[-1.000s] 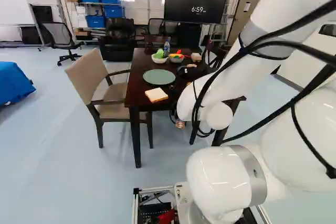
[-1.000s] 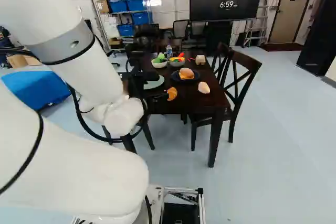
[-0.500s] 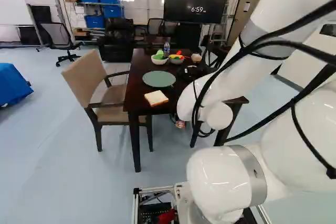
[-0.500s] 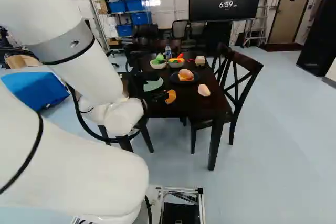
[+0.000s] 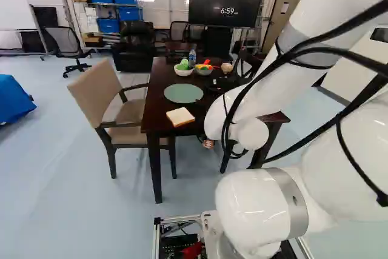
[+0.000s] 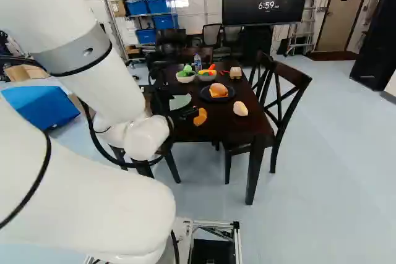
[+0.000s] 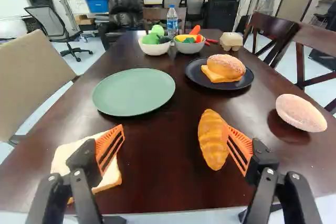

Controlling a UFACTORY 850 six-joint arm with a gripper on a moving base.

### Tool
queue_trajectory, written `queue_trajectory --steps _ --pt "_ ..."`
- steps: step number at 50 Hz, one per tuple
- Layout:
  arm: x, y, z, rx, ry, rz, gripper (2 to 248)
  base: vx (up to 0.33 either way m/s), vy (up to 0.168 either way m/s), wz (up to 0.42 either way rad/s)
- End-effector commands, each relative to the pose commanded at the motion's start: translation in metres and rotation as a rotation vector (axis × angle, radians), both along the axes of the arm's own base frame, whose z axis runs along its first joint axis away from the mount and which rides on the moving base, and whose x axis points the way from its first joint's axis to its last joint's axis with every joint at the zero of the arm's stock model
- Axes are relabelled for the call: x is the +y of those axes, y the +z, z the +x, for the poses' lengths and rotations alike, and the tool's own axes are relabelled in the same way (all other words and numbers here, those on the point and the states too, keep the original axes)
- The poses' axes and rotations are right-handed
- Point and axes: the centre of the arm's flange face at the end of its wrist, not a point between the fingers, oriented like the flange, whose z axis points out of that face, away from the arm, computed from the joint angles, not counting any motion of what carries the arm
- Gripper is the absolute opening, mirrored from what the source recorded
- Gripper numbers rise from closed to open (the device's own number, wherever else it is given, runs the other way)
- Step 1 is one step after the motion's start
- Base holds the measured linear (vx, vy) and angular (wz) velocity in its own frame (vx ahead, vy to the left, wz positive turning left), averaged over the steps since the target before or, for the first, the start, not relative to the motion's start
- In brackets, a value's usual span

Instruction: Move the croissant to the empty plate

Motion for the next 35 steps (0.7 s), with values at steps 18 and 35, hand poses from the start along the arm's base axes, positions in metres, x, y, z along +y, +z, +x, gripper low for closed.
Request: queue_trajectory --steps 18,35 --pt "0.0 0.0 0.0 0.0 0.0 0.0 247 0.019 0.0 -0.002" --pt "0.0 0.0 0.0 0.0 0.0 0.0 247 0.0 0.0 0.0"
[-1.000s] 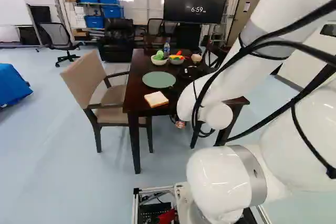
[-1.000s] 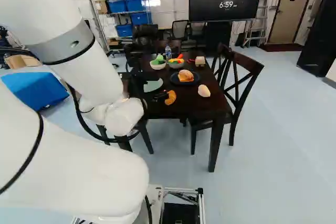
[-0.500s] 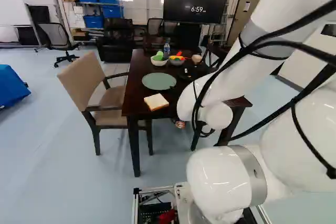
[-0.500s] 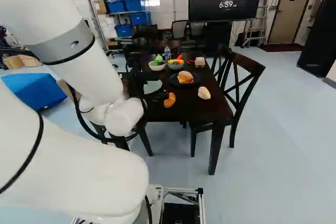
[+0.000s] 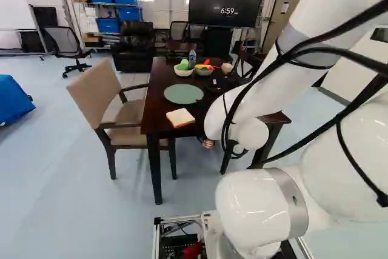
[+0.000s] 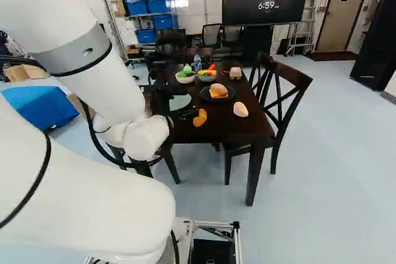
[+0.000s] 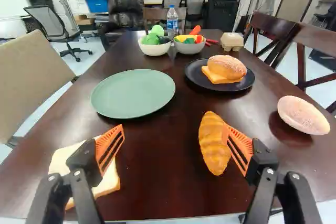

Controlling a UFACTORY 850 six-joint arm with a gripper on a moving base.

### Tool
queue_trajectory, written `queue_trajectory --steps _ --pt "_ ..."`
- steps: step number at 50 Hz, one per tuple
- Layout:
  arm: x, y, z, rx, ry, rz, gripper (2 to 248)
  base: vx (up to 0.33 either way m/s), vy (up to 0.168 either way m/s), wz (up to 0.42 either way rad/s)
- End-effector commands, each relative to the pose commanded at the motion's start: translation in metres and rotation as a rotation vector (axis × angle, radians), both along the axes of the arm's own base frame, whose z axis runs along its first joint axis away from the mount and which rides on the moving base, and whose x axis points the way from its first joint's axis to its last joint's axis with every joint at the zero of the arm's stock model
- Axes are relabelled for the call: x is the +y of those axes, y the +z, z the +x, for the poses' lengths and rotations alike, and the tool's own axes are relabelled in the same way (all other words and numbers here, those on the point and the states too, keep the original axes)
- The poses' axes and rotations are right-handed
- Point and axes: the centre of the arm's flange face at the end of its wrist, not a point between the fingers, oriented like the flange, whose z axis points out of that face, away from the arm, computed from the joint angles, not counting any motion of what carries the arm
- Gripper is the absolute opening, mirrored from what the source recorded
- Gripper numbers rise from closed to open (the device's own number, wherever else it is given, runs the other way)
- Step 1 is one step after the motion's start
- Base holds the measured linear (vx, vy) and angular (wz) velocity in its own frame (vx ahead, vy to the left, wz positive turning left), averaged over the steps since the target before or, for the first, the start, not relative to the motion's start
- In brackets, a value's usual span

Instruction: Move the croissant to the empty plate

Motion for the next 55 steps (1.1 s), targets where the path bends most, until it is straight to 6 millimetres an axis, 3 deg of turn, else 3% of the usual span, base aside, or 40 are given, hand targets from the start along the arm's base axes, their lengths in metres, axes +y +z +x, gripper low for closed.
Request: queue_trajectory --steps 21,38,55 --pt "-0.003 0.005 0.012 0.016 -0.023 0.006 247 0.0 0.0 0.0" --pt "-0.016 0.018 0.036 0.047 -0.084 0.021 247 0.0 0.0 0.0" --pt "-0.03 0.028 0.047 0.092 -0.136 0.033 247 0.0 0.0 0.0"
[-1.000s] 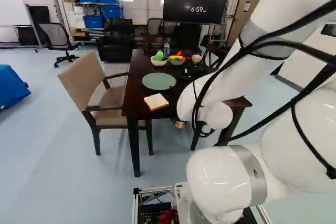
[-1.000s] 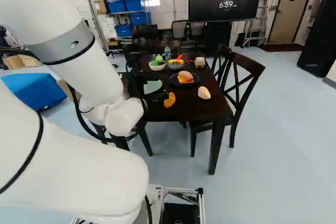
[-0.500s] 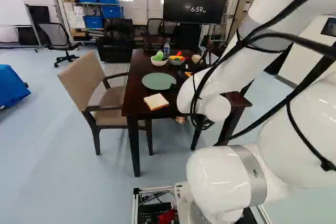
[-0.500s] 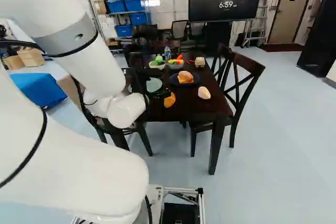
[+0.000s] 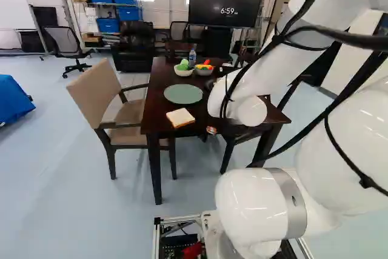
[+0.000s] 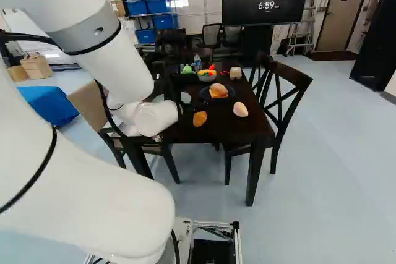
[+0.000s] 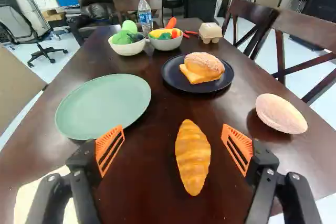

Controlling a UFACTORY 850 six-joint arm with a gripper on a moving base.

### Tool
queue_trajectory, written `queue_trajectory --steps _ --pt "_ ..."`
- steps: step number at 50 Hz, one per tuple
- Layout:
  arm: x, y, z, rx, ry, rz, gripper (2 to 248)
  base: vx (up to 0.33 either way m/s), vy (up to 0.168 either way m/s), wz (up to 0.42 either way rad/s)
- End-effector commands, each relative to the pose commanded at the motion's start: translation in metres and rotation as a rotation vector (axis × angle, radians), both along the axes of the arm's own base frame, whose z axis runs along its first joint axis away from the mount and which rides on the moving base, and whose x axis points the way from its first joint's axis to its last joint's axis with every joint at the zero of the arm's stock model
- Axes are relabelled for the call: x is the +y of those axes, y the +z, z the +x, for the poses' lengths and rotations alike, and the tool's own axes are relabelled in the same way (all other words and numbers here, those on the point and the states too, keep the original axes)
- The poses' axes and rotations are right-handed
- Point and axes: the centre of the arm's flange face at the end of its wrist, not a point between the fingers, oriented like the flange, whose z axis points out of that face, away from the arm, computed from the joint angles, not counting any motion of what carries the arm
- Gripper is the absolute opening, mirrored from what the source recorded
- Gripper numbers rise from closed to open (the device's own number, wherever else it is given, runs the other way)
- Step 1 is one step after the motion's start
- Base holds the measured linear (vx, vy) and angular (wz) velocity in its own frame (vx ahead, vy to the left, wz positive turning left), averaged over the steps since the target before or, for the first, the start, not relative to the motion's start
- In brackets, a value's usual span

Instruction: Move the croissant to the empty plate

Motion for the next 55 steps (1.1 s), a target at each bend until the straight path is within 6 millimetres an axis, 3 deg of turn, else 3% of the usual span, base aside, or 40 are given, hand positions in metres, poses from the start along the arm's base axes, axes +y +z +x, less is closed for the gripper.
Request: queue_trajectory --steps 33,55 --pt "-0.007 0.014 0.009 0.163 -0.014 0.029 247 0.0 0.0 0.0" --pt "-0.013 0.029 0.033 0.265 -0.008 0.034 247 0.0 0.0 0.0"
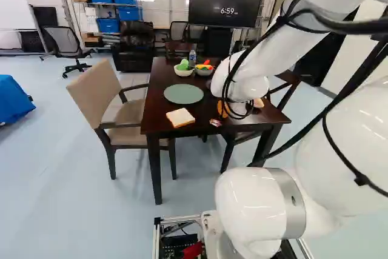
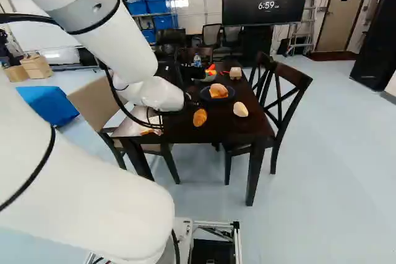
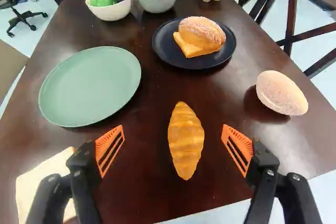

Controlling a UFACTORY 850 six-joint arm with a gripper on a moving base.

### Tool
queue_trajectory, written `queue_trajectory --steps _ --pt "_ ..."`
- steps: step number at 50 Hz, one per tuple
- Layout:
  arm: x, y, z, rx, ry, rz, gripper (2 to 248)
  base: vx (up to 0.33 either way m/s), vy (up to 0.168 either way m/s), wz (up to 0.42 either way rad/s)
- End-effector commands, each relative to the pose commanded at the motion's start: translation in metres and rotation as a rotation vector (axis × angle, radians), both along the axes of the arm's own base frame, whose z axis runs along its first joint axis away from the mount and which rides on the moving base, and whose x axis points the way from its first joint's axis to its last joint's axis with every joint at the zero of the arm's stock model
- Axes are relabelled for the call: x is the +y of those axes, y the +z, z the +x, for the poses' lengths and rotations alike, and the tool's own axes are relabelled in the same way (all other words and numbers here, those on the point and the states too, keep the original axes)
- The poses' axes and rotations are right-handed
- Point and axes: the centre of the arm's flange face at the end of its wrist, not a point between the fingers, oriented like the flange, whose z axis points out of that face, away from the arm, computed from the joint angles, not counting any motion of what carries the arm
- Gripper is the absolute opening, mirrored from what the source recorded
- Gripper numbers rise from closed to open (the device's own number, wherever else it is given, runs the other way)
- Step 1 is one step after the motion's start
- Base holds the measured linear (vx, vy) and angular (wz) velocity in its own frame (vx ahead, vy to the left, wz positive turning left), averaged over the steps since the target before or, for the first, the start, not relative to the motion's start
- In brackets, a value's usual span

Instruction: Move the croissant to the empty plate

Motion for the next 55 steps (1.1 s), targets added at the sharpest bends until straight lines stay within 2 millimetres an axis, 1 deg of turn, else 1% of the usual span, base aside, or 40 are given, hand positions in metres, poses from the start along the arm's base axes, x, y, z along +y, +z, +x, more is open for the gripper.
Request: queue_trajectory --steps 9,26,32,55 --pt "-0.004 0.007 0.011 0.043 0.007 -0.003 247 0.0 0.0 0.0" --pt "-0.016 0.019 0.02 0.121 -0.001 -0.007 247 0.0 0.0 0.0" --pt "-0.017 0.024 0.024 0.147 0.004 -0.009 247 0.0 0.0 0.0" --pt "-0.017 0.017 0.051 0.317 0.034 -0.005 247 0.0 0.0 0.0"
